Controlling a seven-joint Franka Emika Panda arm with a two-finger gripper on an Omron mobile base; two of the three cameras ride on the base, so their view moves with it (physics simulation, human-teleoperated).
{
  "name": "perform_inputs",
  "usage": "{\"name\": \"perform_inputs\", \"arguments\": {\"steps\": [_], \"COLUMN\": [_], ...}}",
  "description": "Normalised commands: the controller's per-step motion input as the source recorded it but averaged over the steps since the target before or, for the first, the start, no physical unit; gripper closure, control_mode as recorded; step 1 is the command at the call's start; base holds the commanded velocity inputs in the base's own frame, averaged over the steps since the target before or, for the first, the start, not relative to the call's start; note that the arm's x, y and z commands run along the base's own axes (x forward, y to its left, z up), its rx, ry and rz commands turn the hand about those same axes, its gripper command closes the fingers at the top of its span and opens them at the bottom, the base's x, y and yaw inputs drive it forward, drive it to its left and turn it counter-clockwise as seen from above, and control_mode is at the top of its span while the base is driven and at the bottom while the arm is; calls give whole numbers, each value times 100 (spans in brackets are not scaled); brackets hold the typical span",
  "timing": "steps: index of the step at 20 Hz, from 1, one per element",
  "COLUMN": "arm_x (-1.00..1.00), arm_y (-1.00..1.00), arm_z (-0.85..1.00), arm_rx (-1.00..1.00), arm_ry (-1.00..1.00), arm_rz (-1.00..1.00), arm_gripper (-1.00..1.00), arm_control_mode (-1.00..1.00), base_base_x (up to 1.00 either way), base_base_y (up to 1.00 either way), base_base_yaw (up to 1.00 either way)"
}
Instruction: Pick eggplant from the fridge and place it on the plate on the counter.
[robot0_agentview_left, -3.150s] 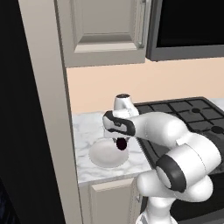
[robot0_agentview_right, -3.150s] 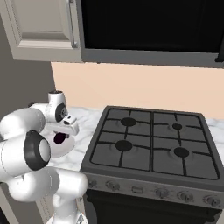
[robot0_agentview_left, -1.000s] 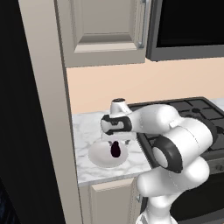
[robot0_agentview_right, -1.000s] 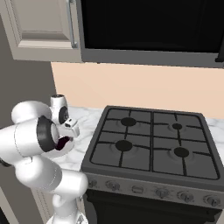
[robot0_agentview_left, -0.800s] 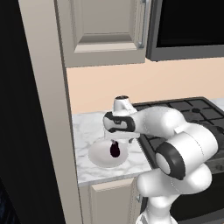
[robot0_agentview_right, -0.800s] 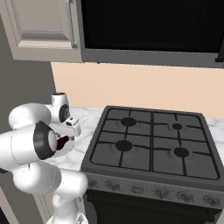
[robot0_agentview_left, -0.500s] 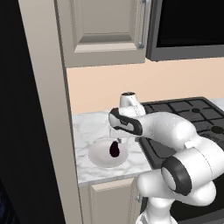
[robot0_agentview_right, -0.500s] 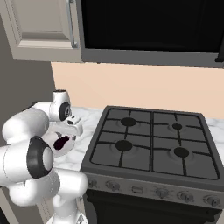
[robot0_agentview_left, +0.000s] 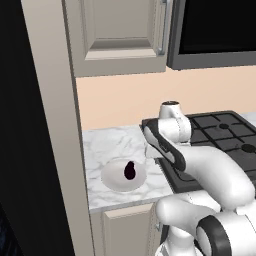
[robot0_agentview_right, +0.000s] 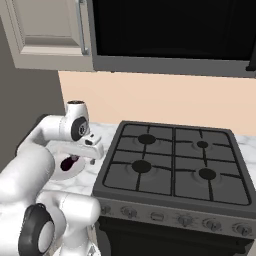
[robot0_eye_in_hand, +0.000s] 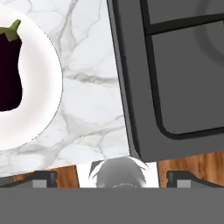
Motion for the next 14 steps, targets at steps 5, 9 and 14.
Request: {"name": "perform_inputs", "arguments": {"steps": [5,9,14], "arm_x": [-52,-59,-45], "arm_y": [-60,-60,-48], "arm_z": [42,39,47], "arm_rx": [2,3,3], "arm_ry": [0,0,0], "arm_rz": [0,0,0], "arm_gripper": [-100,-100,-100], "arm_control_mode": [-100,-100,-100], "base_base_x": [0,0,0], "base_base_y": [0,0,0], "base_base_yaw": [0,0,0]}}
